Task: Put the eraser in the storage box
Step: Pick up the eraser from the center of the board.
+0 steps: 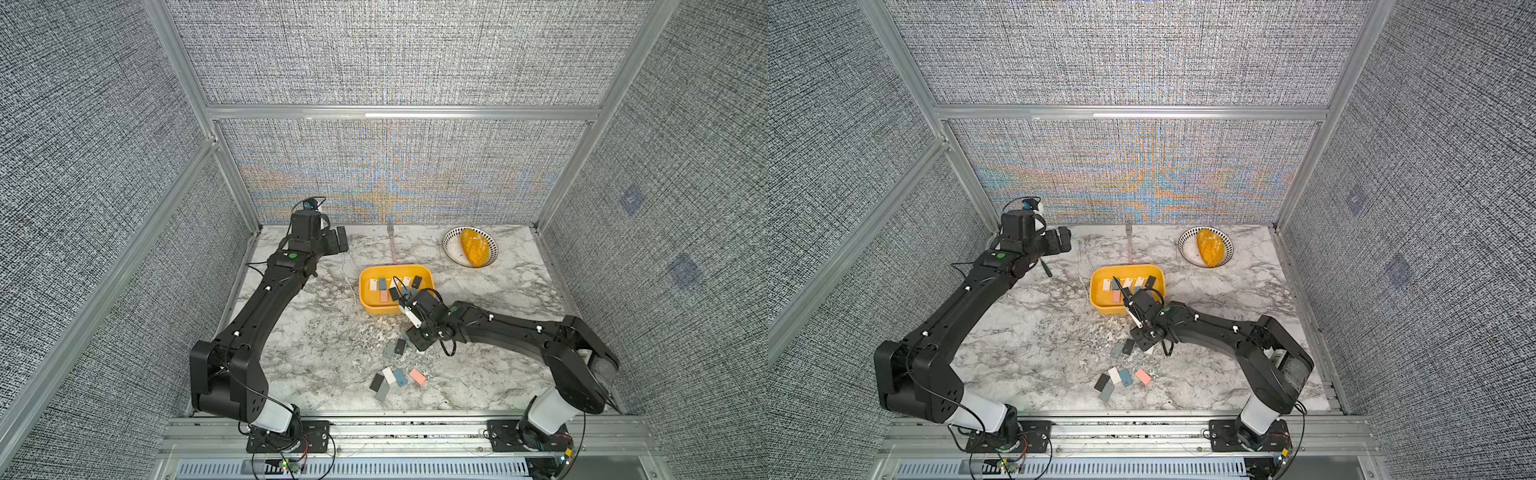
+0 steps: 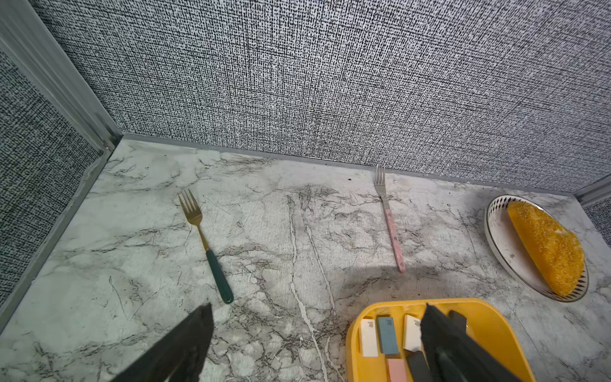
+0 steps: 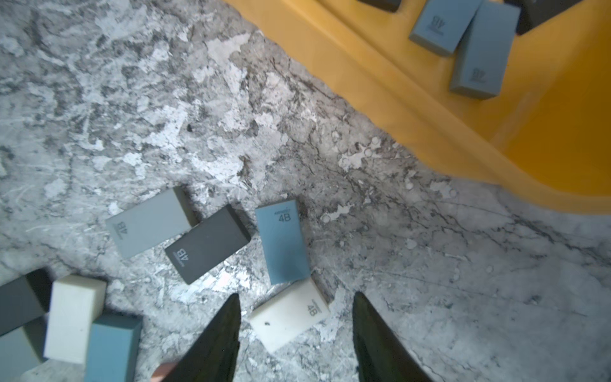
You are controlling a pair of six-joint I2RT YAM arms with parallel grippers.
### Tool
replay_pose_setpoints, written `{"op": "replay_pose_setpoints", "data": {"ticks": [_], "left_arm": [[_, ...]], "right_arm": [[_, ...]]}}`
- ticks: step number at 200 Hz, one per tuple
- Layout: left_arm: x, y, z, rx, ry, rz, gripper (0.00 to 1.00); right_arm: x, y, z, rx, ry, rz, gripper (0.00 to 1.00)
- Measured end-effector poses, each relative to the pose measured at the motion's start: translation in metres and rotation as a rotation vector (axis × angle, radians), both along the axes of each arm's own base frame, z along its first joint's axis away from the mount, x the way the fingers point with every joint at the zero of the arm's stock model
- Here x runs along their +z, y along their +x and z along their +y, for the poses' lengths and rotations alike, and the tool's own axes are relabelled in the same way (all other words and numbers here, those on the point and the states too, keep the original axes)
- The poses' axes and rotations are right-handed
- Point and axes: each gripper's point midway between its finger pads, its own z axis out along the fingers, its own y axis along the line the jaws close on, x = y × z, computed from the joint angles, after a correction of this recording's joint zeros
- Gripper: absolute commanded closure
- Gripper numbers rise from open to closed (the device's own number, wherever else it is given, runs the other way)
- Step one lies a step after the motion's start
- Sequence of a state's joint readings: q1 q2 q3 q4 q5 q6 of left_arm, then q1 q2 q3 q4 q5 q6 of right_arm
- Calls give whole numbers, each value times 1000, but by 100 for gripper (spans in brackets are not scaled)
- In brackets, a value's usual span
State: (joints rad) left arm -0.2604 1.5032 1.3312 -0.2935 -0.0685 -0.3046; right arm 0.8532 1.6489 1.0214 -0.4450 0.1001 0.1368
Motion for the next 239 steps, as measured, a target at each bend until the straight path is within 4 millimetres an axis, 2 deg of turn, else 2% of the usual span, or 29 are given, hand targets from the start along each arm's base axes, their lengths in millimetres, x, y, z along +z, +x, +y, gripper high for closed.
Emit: {"op": "replay_pose_setpoints", "data": {"ticks": [76, 196, 239], "left_arm": [[-1, -3, 1, 4, -6, 3, 0], [-3, -4, 2, 8, -5, 5, 0], [-3, -4, 2, 11, -3, 4, 0]], "right_arm": [[-20, 2, 1, -8, -26, 21, 45], [-33, 10, 11, -6, -39, 27, 46], [-35, 11, 14, 0, -35, 31, 52]]}}
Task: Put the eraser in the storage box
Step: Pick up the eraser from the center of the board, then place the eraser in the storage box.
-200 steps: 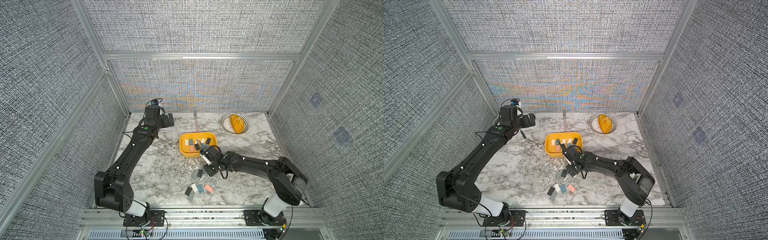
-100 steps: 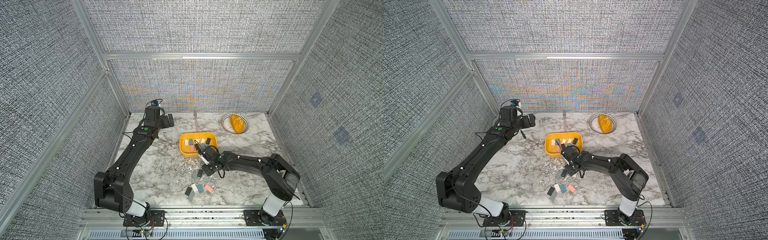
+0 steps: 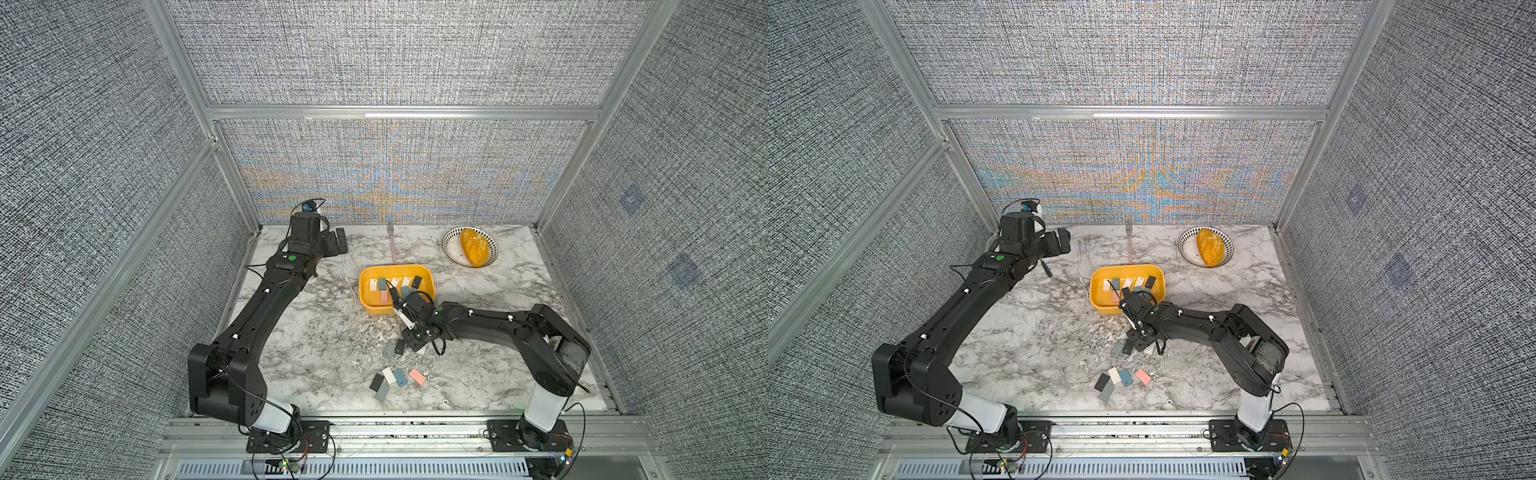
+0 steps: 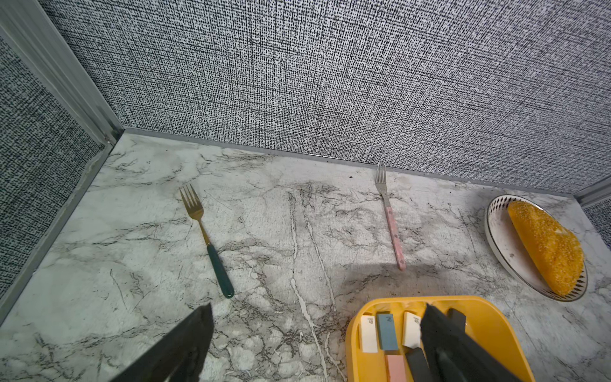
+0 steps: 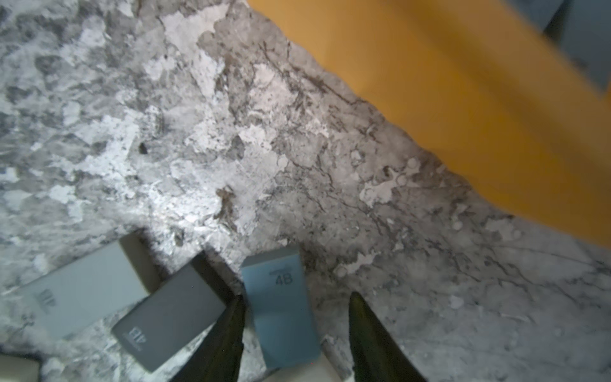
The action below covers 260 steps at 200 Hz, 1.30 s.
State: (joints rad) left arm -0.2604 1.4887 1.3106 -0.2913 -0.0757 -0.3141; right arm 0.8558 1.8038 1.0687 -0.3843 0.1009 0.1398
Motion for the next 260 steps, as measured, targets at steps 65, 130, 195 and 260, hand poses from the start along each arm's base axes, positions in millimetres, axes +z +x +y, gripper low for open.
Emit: {"op": "replay_pose_setpoints", "data": {"ticks": [65, 130, 195, 260], "left_arm": [[0, 0, 0, 0, 1, 0, 0], [-1, 0, 0, -1, 3, 0, 0], [-1, 2, 0, -1, 3, 1, 0], [-1, 2, -1, -2, 2, -1, 0]], "right_arm": [[-1, 0, 4, 8, 16, 3, 75], [21, 13, 6, -10, 12, -45, 78], [82, 47, 17, -55, 77, -165, 78], [107, 99, 9, -165, 109, -221, 78]]}}
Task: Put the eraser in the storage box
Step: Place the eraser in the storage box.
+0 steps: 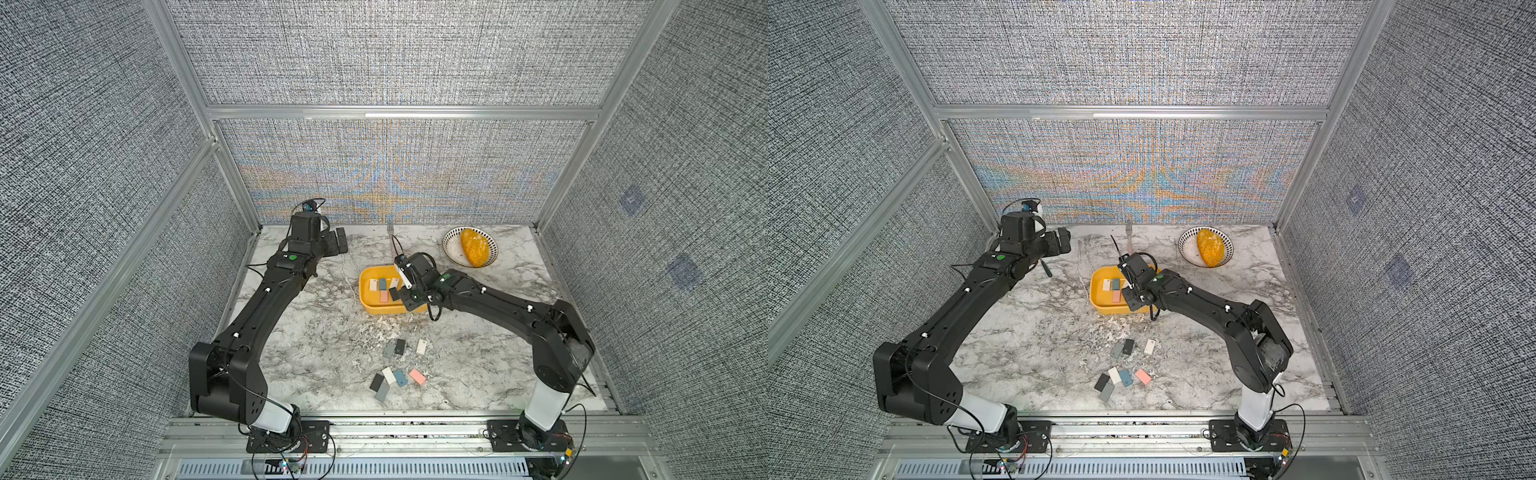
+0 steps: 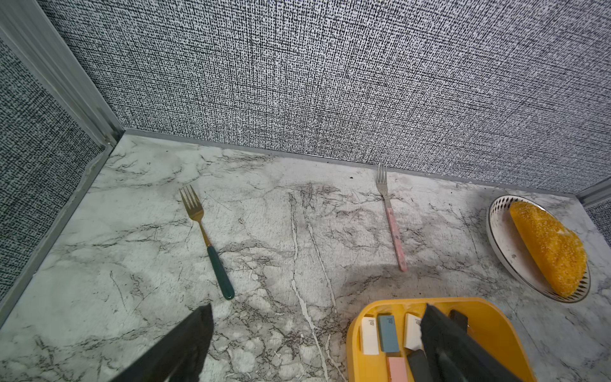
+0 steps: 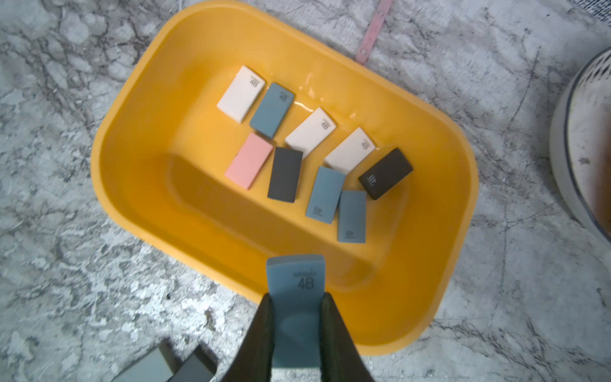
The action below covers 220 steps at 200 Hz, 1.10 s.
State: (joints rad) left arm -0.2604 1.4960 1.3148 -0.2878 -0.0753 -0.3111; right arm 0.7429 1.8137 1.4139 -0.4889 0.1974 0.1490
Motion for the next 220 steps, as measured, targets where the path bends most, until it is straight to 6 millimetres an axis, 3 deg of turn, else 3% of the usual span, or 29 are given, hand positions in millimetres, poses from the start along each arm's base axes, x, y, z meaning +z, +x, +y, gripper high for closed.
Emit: {"op": "replay_pose_setpoints", "data": {"ticks": [38, 81, 220], "left_arm": [[1, 0, 0, 0, 0, -2, 0], [1, 0, 0, 0, 0, -2, 0], [-2, 6, -3, -10, 5, 6, 0]], "right_arm": [[-5, 27, -8, -55, 4, 2, 78], [-17, 44, -18, -96, -2, 16, 78], [-61, 76, -27, -157, -30, 47, 78]]}}
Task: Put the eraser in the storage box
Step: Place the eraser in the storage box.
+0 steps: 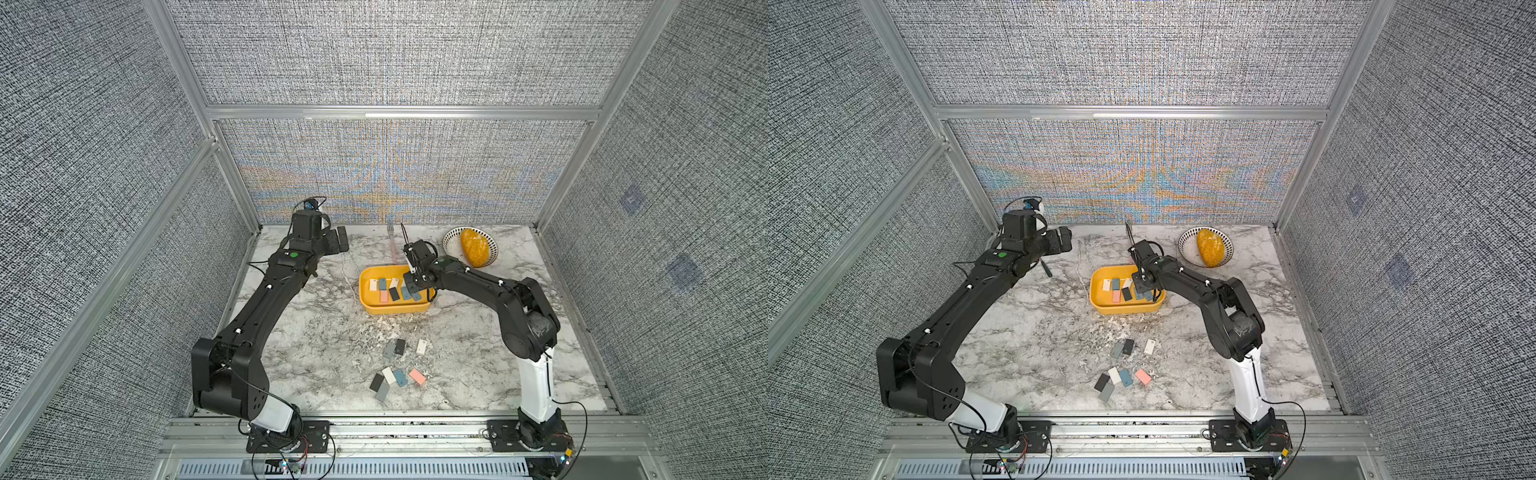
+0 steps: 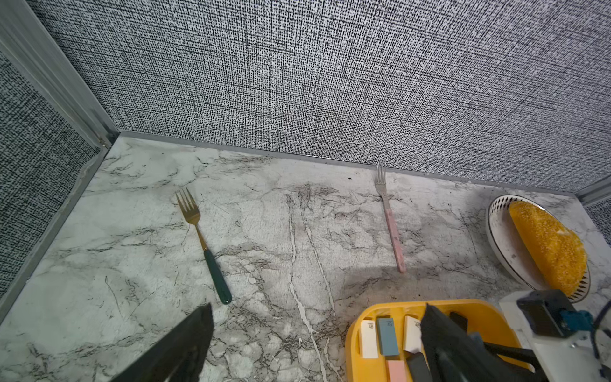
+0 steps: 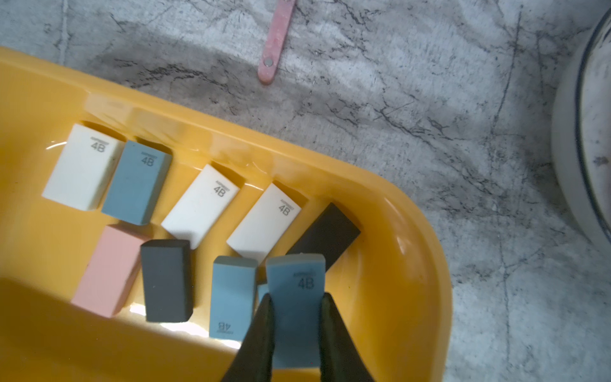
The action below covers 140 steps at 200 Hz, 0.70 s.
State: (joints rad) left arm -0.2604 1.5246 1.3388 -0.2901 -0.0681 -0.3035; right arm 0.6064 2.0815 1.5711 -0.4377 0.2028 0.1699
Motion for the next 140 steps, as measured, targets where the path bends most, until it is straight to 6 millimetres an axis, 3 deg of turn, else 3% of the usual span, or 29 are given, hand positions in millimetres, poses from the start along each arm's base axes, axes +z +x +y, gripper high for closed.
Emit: {"op": "replay_pose_setpoints", "data": {"ticks": [140], "left_arm": [[-2, 6, -2, -7, 11, 5, 0]], "right_arm": [[-22, 15, 0, -17, -20, 14, 76]]}}
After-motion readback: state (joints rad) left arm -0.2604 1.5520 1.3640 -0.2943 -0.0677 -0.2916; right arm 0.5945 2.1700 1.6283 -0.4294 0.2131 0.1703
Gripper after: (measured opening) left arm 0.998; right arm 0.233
